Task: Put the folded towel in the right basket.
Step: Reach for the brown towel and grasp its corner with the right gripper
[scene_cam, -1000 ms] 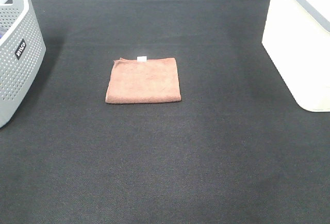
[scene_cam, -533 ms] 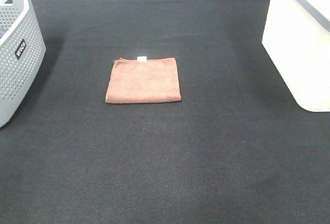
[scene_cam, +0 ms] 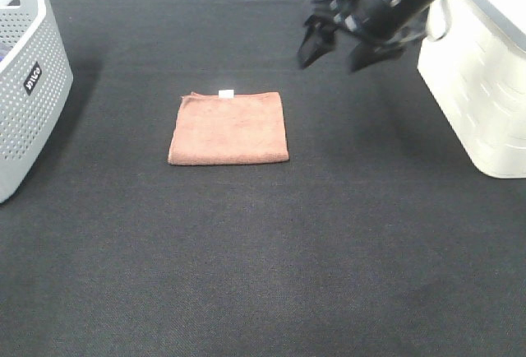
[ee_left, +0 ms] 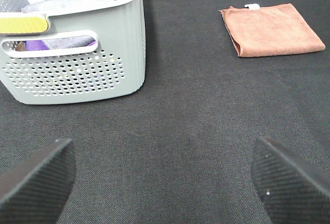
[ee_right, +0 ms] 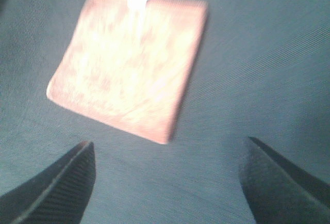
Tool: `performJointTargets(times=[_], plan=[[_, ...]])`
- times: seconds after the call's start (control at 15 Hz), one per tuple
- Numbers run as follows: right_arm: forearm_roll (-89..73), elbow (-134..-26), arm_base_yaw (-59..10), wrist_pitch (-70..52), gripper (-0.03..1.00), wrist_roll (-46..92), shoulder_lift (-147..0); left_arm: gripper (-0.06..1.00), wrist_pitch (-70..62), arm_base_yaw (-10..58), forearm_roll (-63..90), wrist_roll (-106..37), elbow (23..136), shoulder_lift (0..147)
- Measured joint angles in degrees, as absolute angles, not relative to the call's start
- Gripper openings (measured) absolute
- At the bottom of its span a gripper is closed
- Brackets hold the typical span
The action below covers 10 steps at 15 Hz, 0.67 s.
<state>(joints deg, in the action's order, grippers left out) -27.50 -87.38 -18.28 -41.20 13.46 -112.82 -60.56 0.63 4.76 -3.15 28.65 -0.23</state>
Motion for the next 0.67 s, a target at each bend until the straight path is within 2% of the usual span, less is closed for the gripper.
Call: performJointTargets(times=[0.4,0.67], plan=[[-31.34,-101.93,-17.88,-48.93,0.73,14.21,-129.09,0.87,-60.56,0.63,4.76,-3.15,28.65,-0.23],[-39.88,-112.36,-13.58,-53.97,0.73,14.67,-139.63,0.87,-60.56,0.63,4.76,-3.15,28.65,-0.23]])
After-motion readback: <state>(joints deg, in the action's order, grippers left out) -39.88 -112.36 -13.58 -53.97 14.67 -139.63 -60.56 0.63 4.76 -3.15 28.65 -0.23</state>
